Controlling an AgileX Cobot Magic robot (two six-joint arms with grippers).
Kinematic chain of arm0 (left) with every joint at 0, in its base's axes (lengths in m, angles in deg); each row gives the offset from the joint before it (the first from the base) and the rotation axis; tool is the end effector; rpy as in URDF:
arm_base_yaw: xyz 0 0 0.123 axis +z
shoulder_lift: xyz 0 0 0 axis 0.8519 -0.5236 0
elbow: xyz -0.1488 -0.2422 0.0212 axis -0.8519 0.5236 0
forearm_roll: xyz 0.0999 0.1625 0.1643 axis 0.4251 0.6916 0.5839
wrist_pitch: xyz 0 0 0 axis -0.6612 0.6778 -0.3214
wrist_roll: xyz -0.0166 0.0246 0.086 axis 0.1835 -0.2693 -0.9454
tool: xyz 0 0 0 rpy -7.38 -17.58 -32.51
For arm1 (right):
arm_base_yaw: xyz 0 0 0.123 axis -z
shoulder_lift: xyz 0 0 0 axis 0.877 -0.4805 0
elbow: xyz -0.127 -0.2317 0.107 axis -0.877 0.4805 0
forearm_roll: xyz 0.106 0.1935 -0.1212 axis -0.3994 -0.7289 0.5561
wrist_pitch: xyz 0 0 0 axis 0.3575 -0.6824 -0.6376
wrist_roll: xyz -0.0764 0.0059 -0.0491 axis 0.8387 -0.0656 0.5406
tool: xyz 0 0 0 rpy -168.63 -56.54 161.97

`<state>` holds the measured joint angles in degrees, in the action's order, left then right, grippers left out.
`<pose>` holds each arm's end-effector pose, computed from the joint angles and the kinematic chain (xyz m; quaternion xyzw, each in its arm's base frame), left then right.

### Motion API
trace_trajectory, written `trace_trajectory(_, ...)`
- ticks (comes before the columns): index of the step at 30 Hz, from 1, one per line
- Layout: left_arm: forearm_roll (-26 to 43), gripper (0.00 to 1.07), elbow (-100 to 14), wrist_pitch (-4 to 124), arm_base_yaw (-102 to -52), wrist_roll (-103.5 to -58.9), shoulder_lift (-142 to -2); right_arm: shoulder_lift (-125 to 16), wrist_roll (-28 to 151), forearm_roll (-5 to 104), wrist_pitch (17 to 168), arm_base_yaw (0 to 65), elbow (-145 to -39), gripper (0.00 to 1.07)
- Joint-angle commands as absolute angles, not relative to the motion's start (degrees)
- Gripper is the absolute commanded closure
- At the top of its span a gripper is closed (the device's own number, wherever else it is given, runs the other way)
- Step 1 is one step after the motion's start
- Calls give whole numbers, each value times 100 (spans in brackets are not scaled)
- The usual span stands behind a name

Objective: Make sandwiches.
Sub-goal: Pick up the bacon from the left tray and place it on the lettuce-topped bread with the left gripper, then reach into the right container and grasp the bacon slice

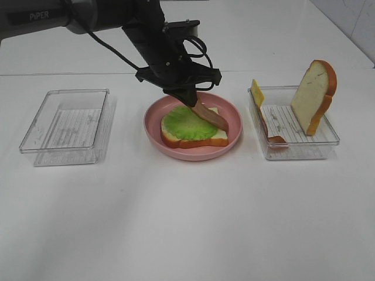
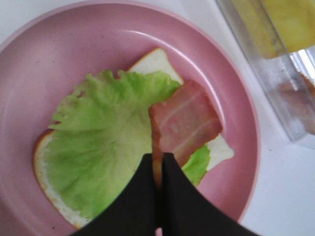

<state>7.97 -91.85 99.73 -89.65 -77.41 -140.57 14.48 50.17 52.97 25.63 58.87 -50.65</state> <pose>0.4371 -0.2870 0.1728 0.2036 0.9458 -0.1756 0.1820 -0.0028 -0.0041 0.2611 0.0326 0.8748 0.0127 0.4832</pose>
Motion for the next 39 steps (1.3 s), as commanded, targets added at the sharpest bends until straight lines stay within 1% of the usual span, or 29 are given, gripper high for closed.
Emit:
trace_trajectory(1,1290,107,-9225,10151,-8971,-7741,-14045,1586,5040,5314,2620,5887,-5048,18)
trace_trajectory(4,1450,107,-9225,10208,-8971,-7741,-14045,1586,5040,5314,2620,5887,-5048,18)
trace_trajectory(16,1456,107,-9225,10214,-8971,-7712,-14045,1586,5040,5314,2620,5887,-5048,18)
trace_trajectory(17,1467,104,-9225,10236,-8971,-7712,-14045,1586,5040,5314,2620,5887,-5048,18)
trace_trajectory(18,1467,104,-9225,10236,-8971,-7712,-14045,1586,5040,5314,2620,5887,-5048,18)
trace_trajectory(19,1467,93,-9225,10231,-8971,-7712,-14045,1586,5040,5314,2620,5887,-5048,18)
trace_trajectory(20,1473,85,-9225,10231,-8971,-7712,-14045,1586,5040,5314,2620,5887,-5048,18)
trace_trajectory(21,1473,85,-9225,10231,-8971,-7712,-14045,1586,5040,5314,2620,5887,-5048,18)
trace_trajectory(22,1496,64,-9225,10231,-8971,-7655,-14034,1586,5040,5314,2620,5887,-5048,18)
trace_trajectory(23,1530,50,-9225,10236,-8971,-7580,-14017,1586,5040,5314,2620,5887,-5048,18)
trace_trajectory(24,1530,50,-9225,10236,-8971,-7580,-14017,1586,5040,5314,2620,5887,-5048,18)
trace_trajectory(25,1645,24,-9225,10248,-8971,-7288,-14000,1586,5040,5314,2620,5887,-5048,18)
trace_trajectory(26,1714,10,-9225,10259,-8971,-7185,-13982,1586,5040,5314,2620,5887,-5048,18)
trace_trajectory(27,1714,10,-9225,10259,-8971,-7185,-13982,1586,5040,5314,2620,5887,-5048,18)
trace_trajectory(28,1880,5,-9225,10328,-8971,-7036,-13948,1586,5040,5314,2620,5887,-5048,18)
trace_trajectory(32,2040,5,-9259,10620,-8971,-7042,-13902,1586,5040,5314,2620,5887,-5048,18)
trace_trajectory(33,2115,5,-9351,10930,-8971,-7076,-13891,1586,5040,5314,2620,5887,-5048,18)
trace_trajectory(35,2126,5,-9454,11182,-8971,-7156,-13891,1586,5040,5314,2620,5887,-5048,18)
trace_trajectory(36,2132,5,-9672,11675,-8971,-7380,-13891,1586,5040,5314,2620,5887,-5048,18)
trace_trajectory(37,2132,5,-9672,11675,-8971,-7380,-13891,1586,5040,5314,2620,5887,-5048,18)
trace_trajectory(38,2172,5,-9918,12099,-8913,-7598,-13891,1586,5040,5314,2620,5887,-5048,18)
trace_trajectory(39,2195,5,-10170,12437,-8879,-7649,-13891,1586,5040,5314,2620,5887,-5048,18)
